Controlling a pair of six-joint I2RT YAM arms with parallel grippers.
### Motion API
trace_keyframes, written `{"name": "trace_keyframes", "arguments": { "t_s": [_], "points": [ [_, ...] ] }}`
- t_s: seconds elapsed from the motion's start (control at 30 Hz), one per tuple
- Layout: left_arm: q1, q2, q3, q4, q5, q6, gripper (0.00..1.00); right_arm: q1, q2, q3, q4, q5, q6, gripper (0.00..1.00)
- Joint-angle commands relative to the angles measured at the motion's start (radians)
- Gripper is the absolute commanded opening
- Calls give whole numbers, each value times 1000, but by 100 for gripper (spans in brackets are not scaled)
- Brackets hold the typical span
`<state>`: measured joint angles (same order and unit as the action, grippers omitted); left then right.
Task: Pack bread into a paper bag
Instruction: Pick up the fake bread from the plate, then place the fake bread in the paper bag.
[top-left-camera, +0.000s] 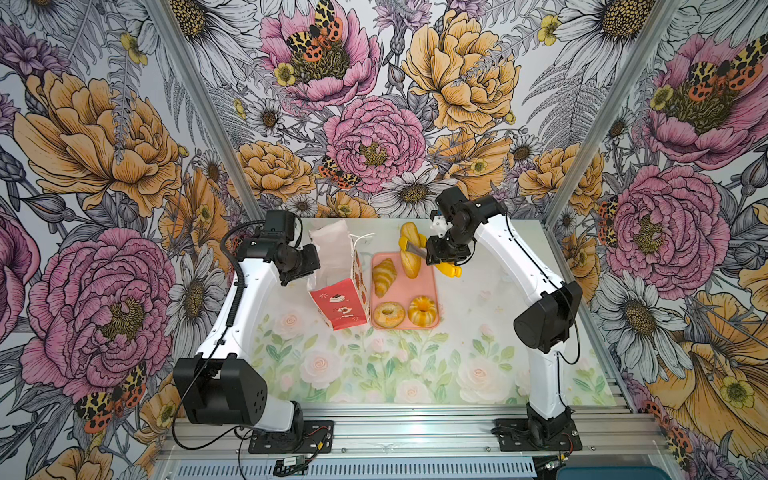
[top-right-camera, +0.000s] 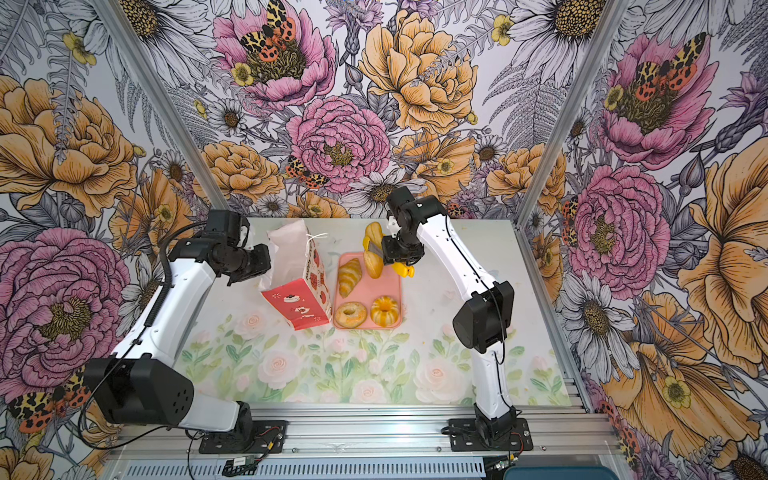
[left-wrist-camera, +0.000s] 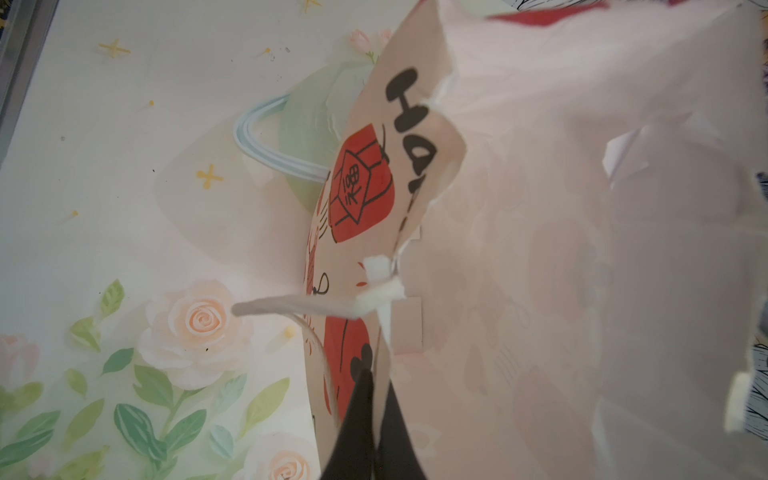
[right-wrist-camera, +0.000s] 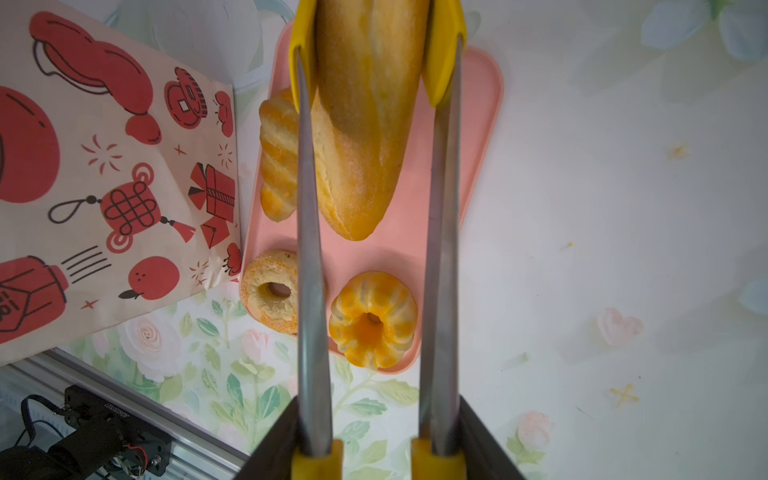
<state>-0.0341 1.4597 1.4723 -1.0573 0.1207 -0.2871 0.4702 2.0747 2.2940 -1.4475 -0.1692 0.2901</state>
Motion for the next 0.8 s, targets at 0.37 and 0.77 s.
{"name": "trace_keyframes", "arguments": {
  "t_s": [0.37,0.77],
  "points": [
    [-47,52,53,-1,-16,6,0,38,-117,229,195,60,-86,55],
    [-72,45,48,-1,-25,1,0,172,-73,336,231,60,-115,57]
  ]
}}
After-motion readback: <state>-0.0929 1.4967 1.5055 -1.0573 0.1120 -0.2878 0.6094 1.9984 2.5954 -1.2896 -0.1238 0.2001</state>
